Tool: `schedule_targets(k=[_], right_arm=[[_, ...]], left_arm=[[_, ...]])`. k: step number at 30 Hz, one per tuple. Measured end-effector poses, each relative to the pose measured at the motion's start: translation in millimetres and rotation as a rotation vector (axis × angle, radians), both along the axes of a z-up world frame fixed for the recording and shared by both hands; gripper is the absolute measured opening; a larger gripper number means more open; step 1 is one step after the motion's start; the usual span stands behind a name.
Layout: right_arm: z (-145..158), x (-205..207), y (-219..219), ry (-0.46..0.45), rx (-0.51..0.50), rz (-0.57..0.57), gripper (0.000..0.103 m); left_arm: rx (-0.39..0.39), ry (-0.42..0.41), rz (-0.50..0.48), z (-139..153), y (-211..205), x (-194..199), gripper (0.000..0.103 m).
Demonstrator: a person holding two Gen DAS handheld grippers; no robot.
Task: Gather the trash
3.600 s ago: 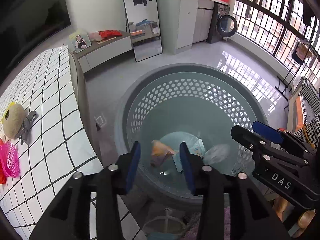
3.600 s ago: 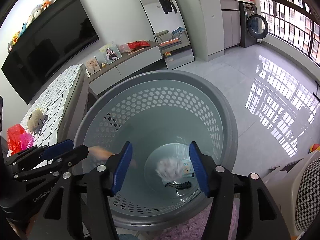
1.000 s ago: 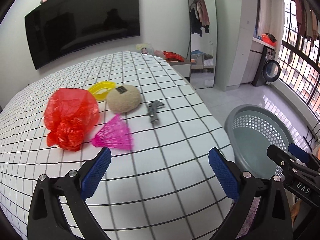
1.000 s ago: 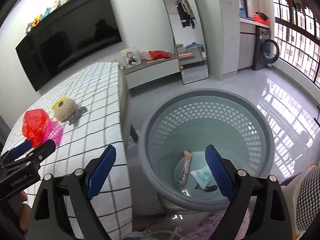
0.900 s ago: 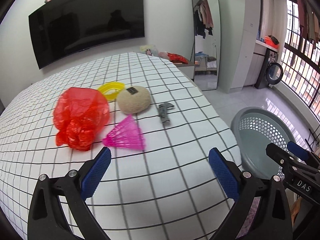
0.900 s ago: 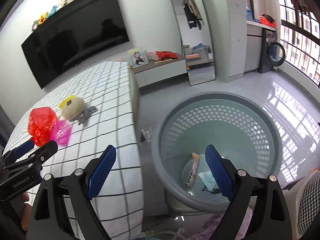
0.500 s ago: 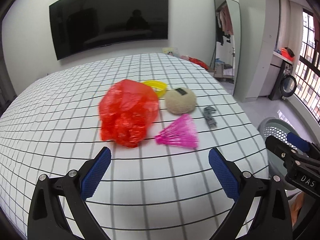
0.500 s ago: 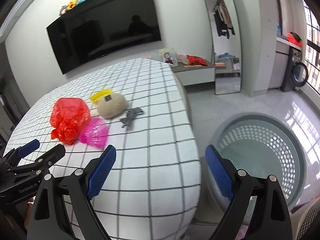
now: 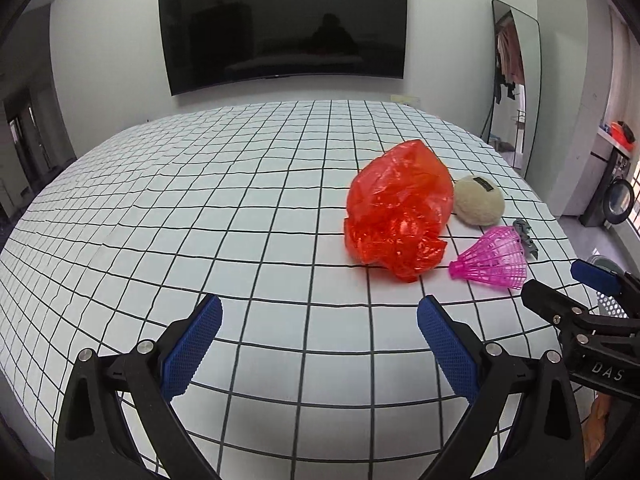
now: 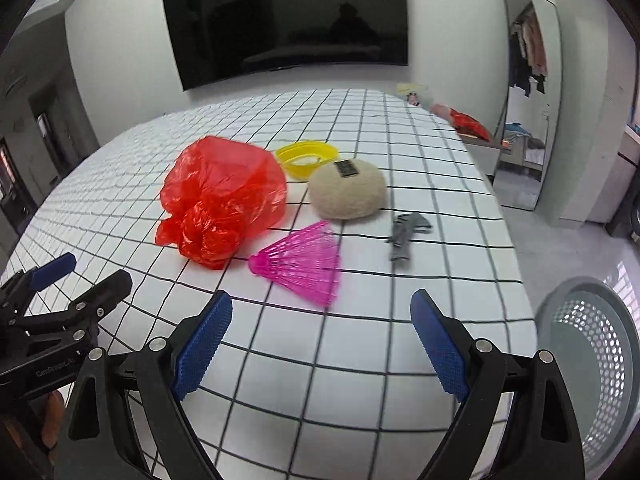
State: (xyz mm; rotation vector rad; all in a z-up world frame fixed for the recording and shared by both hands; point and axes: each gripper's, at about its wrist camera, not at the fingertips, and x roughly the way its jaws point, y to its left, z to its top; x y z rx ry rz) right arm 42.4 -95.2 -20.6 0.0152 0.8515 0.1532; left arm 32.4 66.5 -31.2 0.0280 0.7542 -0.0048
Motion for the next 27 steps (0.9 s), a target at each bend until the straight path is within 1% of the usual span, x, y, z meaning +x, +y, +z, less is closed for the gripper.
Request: schedule_targets(k=[5,13,24,27], right_arm=[[-15.0,22.6,14.4,0.061,-0.038,0.008,0.086],[-23.4,44.4,28.7,0.097,-0.090,0.013,0.086],[-35.4,68.1,33.9,0.156,-0.089,0.008,0.086],[-37.0,70.7,36.3,0.153,-0.117,0.006,0.086]], left_arm=[[-0.009,0.010,0.017,-6.2,12.0,4.1,0.096],[-0.027,0.030,0.024,-12.2,21.7,8.0,0.096],[-0.047,0.039,0.020,-13.5,24.5,9.8,0.096],[-0.050,0.041,0.022,-13.7,25.6,9.4,0.096]])
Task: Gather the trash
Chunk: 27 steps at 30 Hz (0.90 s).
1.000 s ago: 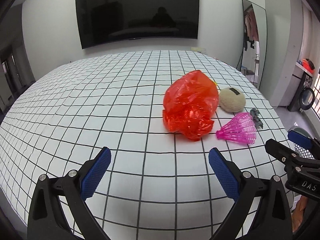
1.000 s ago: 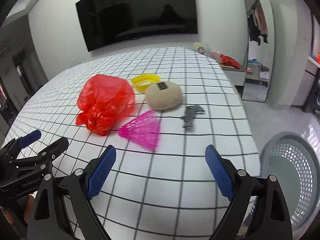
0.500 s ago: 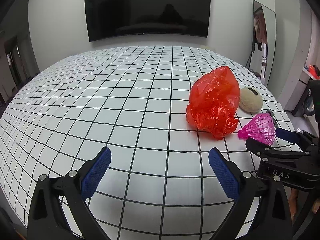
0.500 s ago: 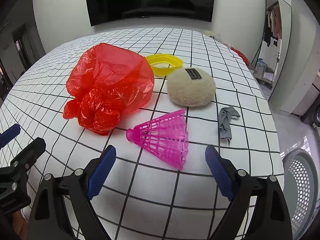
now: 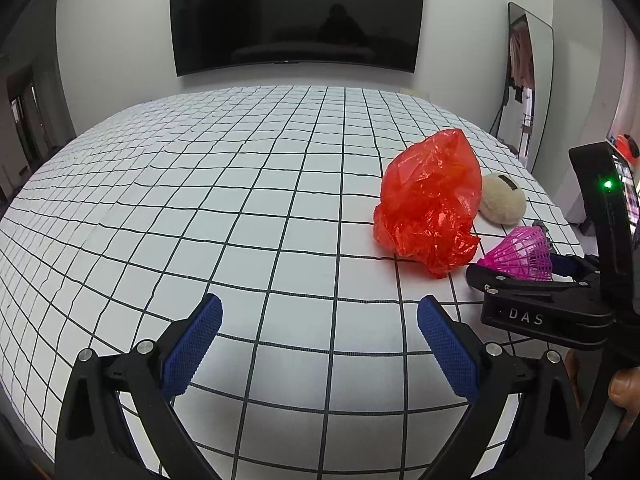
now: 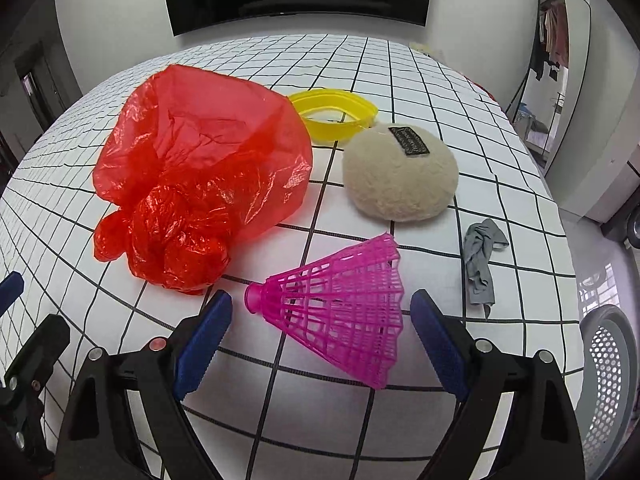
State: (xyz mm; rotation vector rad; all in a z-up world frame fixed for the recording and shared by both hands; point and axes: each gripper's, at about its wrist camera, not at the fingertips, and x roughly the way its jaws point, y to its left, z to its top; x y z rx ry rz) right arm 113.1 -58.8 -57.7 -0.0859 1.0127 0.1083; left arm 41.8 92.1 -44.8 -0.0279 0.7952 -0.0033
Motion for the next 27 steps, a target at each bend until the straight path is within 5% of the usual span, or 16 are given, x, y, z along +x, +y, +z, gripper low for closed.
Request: schedule_targets(k=[7,13,19,20,27], right_arm=[[1.7,-4.9,10.8,-0.030,-0.044,0.034,0.085],[4.1,-9.9,14.9,-0.042,-0.021,0.071,0.055],[6.3,-15.4,9.4,-0.054,0.000,0.070,0.049],[6.7,-17.3,8.0,-0.053,0.004,0.069,0.037],[10.2,-33.6,-4.4,-0.040,0.049,0.057,0.019]], left_arm=[[-0.004,0.001,0.004,0.7,0.4,1.4,0.096],[-0.006,0.004,-0.004,1.2,-2.2,0.1,0.096],[-0.013,0.010,-0.012,2.9,-5.2,-1.9,0.096],[-0.014,0.012,-0.015,3.3,-6.1,-1.8,0.096],[-0.027,0.019,-0.034,6.2,-13.5,1.8,0.096]])
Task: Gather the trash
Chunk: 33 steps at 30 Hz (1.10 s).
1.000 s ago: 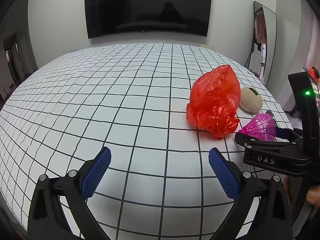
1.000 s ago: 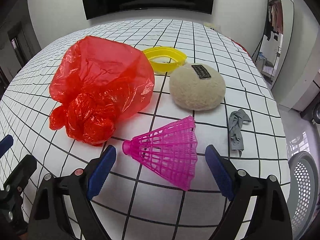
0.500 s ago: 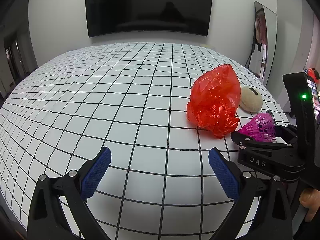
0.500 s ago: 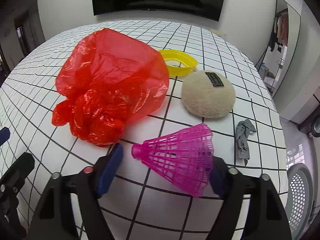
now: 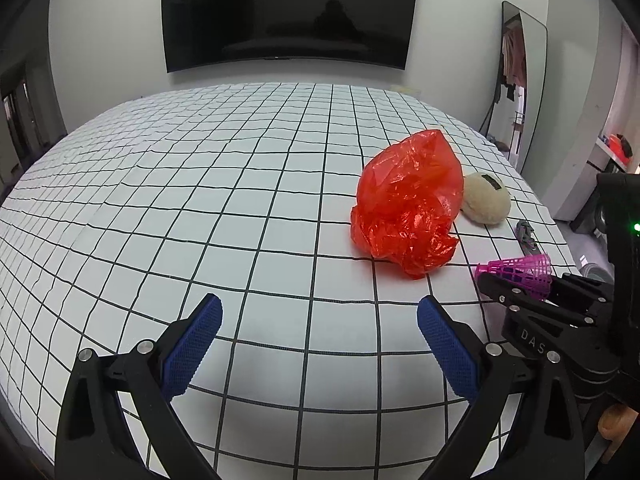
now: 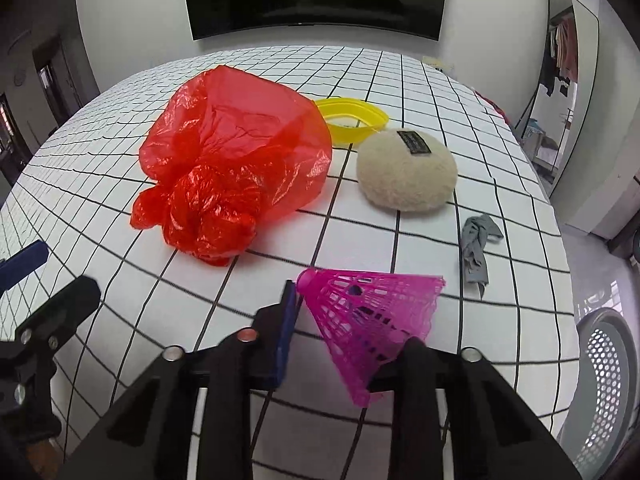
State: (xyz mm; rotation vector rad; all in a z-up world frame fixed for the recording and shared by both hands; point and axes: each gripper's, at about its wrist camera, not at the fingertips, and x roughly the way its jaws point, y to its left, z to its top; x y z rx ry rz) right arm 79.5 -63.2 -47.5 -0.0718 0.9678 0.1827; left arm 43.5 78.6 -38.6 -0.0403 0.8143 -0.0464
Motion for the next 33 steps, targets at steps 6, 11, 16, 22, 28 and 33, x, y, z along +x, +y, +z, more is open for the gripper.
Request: schedule_targets(k=[6,11,16,22,28,33], right_arm=[[8.3,-16.1,-10.7,-0.037,0.018,-0.002,0.012],[16.1,-25.9,-23.6,-0.059,0.054,-0.011,0.010],[21.9,-35.1,-35.8,-0.073,0.075,-0.026,0.010],[17.4,-40.6,-48.0,-0.060,0.100,-0.032,0.009],[4.3,-45.6,-60.5,-0.015,0.122,-0.036,0.009],[11.7,-58.1,-67.9,-0.059,0.130,-0.035,0.048]], left_arm=[[0.000,0.006,-0.019,2.1,-11.1,3.9,0.096],[0.000,0.013,-0.032,3.1,-21.4,8.6,0.096],[-0.011,0.020,-0.044,4.5,-30.9,19.6,0.096],[-0.012,0.044,-0.044,0.9,-42.3,39.0,0.096],[-0.009,0.049,-0.051,-0.3,-49.6,40.1,0.096],[-0.012,0.058,-0.055,-2.3,-51.0,36.0,0.096]])
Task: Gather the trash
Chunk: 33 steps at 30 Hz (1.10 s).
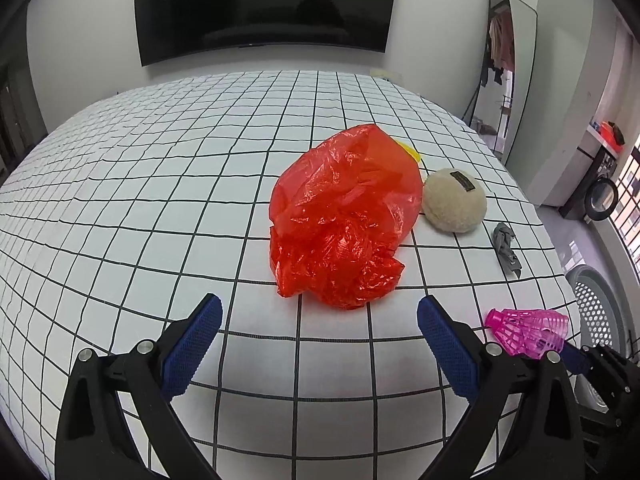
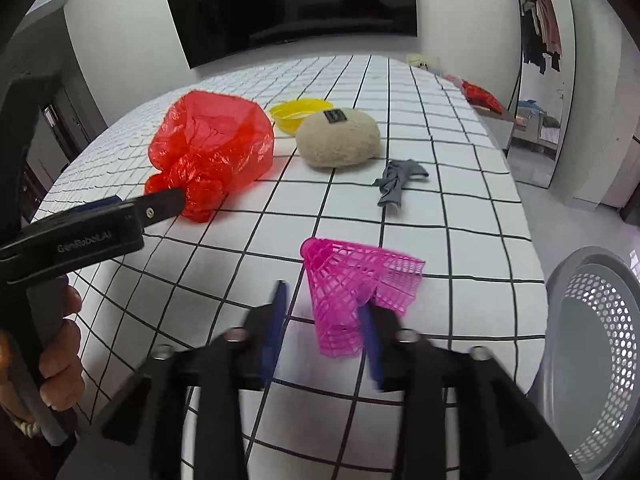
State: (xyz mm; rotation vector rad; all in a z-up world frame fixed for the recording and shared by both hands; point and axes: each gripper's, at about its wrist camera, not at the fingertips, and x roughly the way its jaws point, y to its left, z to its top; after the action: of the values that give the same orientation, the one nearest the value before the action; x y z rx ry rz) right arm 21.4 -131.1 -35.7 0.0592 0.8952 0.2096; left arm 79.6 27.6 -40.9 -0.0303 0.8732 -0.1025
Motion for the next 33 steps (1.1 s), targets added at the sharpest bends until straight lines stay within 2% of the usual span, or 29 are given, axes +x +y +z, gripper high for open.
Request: schedule_targets(k=[7,11,13,16,21,27,33], right_arm=[[15.3,-14.7,-6.1,-0.048,-0.033,0.022,0.051],[22.4,-15.7,-15.0,-0.082,-0.044,0.026,0.060],[23.8,-11.9,-19.8,-0.083,-0.036,0.035,0.061],[24.0,0.1,-22.2,-0.067,-0.021,0.064,0.070],[19.4,16.2,-16.8,-0.041,-0.021,0.122,0.078],[6.4,31.4,-6.9,0.006,-0.062,0.186,0.079],[-9.4,41.9,-2.2,0.046,-0.105,0.188,0.079]], left_arm=[[-0.003,-0.012,-0.007,2.3,-1.9,-9.4,0.096],[-0.005,-0.021,-0.009,5.4,-2.1,-12.9,0.096],[-0.005,-0.024,-0.008,6.3,-2.3,-14.4,0.096],[-0.006,-0.025,-0.009,7.5,-2.5,-14.8,0.096],[-0.005,-0.024,-0.002,7.9,-1.5,-14.0,0.096],[-0.009,-0.013,0.011,5.4,2.3,-11.0,0.096],[-0.009,-0.009,0.017,3.4,3.6,-8.8,0.096]])
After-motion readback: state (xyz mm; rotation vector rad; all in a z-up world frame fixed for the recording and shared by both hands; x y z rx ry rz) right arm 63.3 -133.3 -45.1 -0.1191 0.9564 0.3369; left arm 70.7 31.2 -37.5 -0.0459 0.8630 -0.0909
